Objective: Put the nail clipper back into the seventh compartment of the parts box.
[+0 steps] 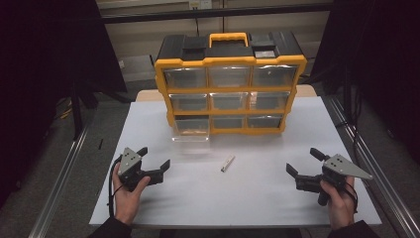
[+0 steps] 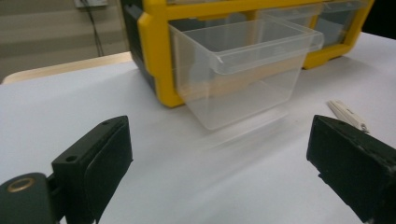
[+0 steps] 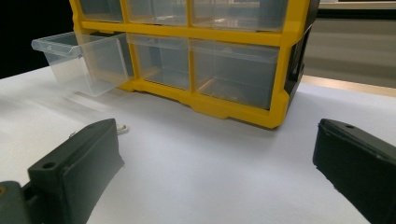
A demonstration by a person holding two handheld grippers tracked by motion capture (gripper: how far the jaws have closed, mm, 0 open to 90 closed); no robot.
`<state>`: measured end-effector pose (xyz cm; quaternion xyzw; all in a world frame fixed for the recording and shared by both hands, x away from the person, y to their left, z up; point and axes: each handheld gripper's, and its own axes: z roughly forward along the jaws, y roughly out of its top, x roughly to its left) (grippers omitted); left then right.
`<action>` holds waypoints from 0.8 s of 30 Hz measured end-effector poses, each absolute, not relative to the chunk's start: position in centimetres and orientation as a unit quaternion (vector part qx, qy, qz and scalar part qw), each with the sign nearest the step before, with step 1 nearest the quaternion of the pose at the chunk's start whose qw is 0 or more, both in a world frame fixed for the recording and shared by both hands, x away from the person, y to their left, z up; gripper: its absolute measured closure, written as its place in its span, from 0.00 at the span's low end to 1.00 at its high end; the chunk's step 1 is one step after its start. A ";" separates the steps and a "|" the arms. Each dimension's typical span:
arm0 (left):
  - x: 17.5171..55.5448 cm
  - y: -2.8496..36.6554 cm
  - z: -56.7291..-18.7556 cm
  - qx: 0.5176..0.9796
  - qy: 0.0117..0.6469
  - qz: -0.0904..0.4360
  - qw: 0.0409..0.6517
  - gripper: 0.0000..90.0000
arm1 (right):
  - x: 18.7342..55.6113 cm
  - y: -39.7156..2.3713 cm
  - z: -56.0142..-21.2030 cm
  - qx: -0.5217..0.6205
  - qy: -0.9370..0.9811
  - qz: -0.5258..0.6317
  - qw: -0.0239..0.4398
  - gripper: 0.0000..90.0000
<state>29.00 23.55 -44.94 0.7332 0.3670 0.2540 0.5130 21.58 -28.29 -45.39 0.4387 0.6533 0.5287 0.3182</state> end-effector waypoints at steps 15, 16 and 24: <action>28.8 21.3 -44.8 0.779 0.319 0.189 0.506 0.05 | 21.1 -28.4 -45.4 0.436 0.654 0.530 0.318 0.00; 28.8 21.2 -44.8 0.786 0.315 0.186 0.499 0.05 | 21.1 -28.4 -45.4 0.436 0.655 0.530 0.317 0.00; 28.7 20.2 -44.8 0.809 0.297 0.168 0.479 0.06 | 21.2 -28.3 -45.4 0.437 0.655 0.528 0.317 0.00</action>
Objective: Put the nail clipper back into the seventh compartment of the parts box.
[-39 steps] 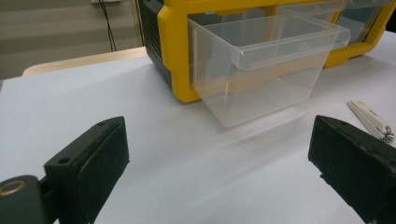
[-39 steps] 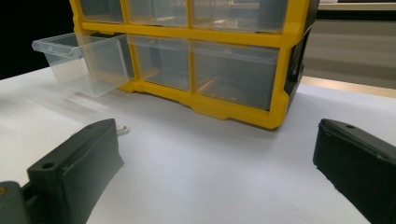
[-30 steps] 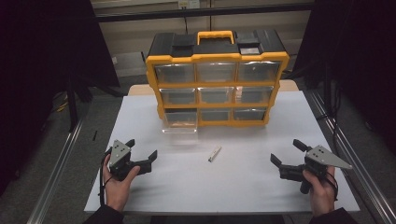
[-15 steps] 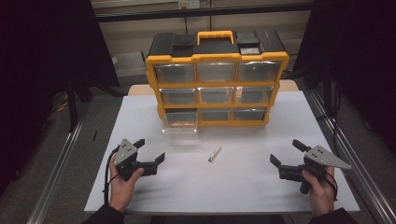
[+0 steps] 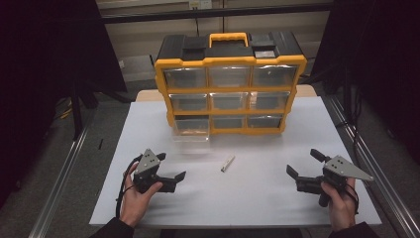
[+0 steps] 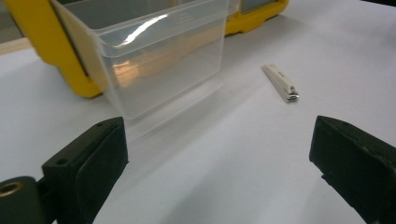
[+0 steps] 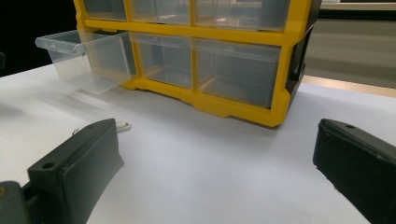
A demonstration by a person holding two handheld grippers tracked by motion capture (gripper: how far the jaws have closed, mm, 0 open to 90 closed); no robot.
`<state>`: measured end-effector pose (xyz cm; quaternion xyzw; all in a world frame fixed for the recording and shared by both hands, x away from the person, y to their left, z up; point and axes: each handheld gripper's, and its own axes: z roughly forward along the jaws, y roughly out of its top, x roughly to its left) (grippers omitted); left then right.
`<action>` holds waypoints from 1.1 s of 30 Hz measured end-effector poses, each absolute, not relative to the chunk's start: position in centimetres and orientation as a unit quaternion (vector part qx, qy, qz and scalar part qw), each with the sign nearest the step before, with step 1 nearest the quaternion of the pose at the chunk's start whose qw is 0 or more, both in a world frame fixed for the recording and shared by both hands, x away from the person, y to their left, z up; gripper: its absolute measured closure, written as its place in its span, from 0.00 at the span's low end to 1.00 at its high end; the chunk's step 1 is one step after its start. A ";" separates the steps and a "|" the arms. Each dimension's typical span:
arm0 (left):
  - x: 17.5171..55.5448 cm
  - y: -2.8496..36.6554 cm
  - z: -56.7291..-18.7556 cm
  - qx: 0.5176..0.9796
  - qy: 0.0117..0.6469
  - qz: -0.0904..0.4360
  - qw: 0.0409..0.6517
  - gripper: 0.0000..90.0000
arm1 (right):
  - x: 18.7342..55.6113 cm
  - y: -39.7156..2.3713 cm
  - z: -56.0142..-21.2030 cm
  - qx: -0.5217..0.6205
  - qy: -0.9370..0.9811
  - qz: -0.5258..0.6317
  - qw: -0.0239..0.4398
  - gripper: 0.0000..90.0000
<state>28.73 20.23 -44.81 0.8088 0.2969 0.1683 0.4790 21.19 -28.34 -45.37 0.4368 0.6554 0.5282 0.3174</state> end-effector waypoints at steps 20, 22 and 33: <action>29.5 17.2 -44.5 0.845 0.257 0.124 0.452 0.07 | 21.2 -28.3 -45.4 0.433 0.658 0.530 0.315 0.00; 29.6 17.0 -44.6 0.846 0.257 0.126 0.451 0.07 | 21.2 -28.3 -45.4 0.433 0.659 0.529 0.314 0.00; 29.8 14.8 -44.6 0.859 0.240 0.087 0.444 0.06 | 21.3 -28.2 -45.4 0.432 0.660 0.529 0.314 0.00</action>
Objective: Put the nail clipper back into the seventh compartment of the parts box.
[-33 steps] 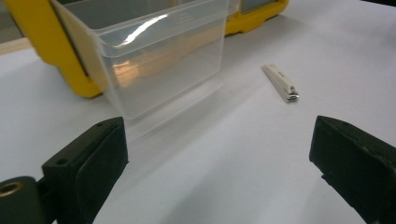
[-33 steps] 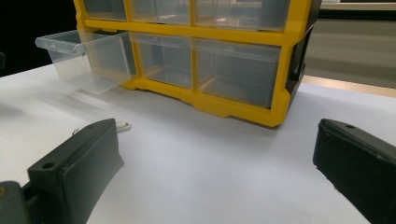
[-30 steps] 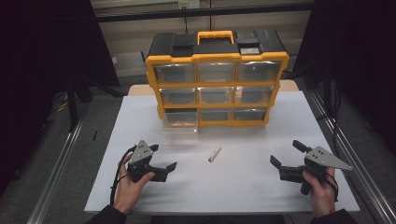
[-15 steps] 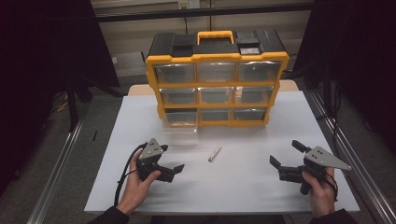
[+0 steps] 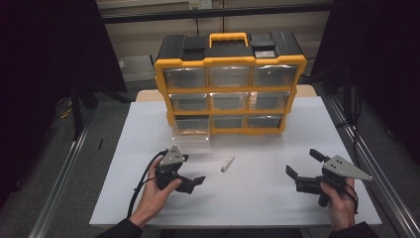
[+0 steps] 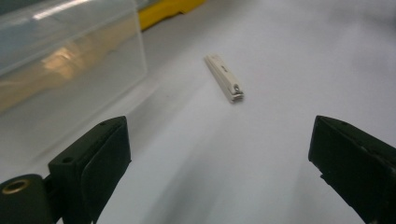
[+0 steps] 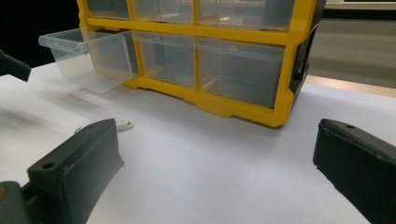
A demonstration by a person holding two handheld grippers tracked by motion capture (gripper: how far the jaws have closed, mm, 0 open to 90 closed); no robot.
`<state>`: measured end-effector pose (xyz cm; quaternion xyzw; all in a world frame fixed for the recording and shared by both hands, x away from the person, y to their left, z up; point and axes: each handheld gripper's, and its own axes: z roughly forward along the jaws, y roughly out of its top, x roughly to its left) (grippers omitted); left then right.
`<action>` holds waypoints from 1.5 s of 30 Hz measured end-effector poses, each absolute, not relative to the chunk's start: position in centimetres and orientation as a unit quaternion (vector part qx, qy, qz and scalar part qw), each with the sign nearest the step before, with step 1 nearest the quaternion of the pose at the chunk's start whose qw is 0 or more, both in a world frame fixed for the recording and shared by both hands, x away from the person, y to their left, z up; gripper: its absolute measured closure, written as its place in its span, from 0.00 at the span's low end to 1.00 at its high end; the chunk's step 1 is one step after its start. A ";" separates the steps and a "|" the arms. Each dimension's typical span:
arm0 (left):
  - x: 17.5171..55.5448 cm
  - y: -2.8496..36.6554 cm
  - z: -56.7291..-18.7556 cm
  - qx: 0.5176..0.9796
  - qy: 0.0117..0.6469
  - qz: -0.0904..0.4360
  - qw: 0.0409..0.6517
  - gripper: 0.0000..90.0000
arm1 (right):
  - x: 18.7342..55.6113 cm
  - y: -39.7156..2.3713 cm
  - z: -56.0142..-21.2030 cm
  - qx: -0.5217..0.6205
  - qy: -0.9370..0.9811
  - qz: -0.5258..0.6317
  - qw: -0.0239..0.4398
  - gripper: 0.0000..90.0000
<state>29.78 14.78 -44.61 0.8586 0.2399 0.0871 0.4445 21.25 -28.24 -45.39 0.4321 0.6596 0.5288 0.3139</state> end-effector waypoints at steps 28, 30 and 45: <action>30.8 9.4 -44.7 0.897 0.183 0.050 0.398 0.08 | 21.2 -28.2 -45.4 0.427 0.661 0.531 0.313 0.00; 31.0 9.1 -44.6 0.903 0.181 0.051 0.386 0.09 | 21.2 -28.2 -45.4 0.427 0.661 0.532 0.312 0.00; 33.0 7.4 -44.8 0.919 0.192 0.014 0.344 0.17 | 21.2 -28.3 -45.4 0.429 0.661 0.530 0.313 0.00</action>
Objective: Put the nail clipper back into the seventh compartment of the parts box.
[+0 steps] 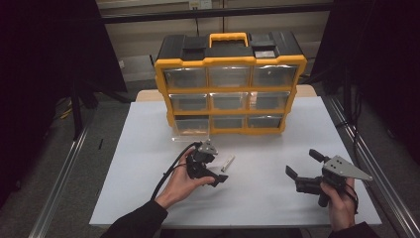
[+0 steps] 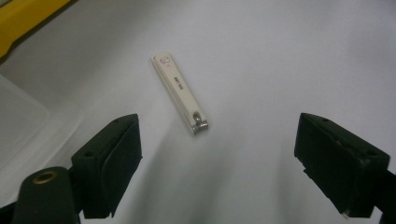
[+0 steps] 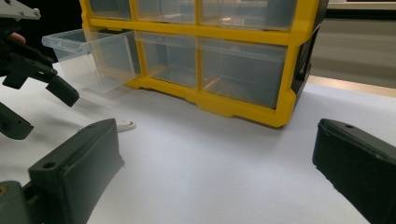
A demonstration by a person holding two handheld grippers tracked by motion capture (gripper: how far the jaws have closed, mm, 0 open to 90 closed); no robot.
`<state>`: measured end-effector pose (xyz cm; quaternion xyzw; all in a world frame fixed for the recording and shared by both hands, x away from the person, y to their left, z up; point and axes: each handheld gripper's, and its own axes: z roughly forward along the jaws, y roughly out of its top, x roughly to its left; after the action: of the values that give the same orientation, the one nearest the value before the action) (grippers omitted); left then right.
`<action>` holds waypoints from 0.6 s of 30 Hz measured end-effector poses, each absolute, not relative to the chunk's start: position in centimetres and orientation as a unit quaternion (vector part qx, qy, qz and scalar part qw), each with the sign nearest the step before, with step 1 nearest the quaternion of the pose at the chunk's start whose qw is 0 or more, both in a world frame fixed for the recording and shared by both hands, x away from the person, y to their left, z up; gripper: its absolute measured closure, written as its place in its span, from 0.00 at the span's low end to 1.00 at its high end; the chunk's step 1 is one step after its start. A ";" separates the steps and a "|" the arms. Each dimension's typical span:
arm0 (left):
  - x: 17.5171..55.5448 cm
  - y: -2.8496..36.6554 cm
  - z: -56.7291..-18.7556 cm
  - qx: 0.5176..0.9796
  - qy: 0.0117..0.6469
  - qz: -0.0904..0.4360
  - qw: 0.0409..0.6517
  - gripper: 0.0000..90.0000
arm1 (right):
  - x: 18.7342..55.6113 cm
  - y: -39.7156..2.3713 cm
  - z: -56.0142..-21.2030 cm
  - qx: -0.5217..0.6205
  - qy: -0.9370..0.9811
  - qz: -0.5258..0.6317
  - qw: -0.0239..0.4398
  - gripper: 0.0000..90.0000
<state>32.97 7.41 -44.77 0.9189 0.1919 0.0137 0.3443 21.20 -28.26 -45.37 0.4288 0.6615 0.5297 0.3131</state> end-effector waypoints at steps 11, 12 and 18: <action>33.8 5.8 -44.7 0.926 0.207 -0.007 0.315 0.29 | 21.2 -28.3 -45.4 0.429 0.661 0.531 0.311 0.00; 33.9 5.6 -44.5 0.927 0.208 -0.010 0.311 0.29 | 21.2 -28.3 -45.4 0.429 0.661 0.531 0.312 0.00; 34.9 4.7 -43.9 0.932 0.216 -0.032 0.290 0.37 | 21.2 -28.3 -45.4 0.431 0.660 0.531 0.311 0.00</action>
<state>34.86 4.74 -43.93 0.9318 0.2162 -0.0323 0.2899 21.20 -28.26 -45.37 0.4310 0.6598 0.5314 0.3108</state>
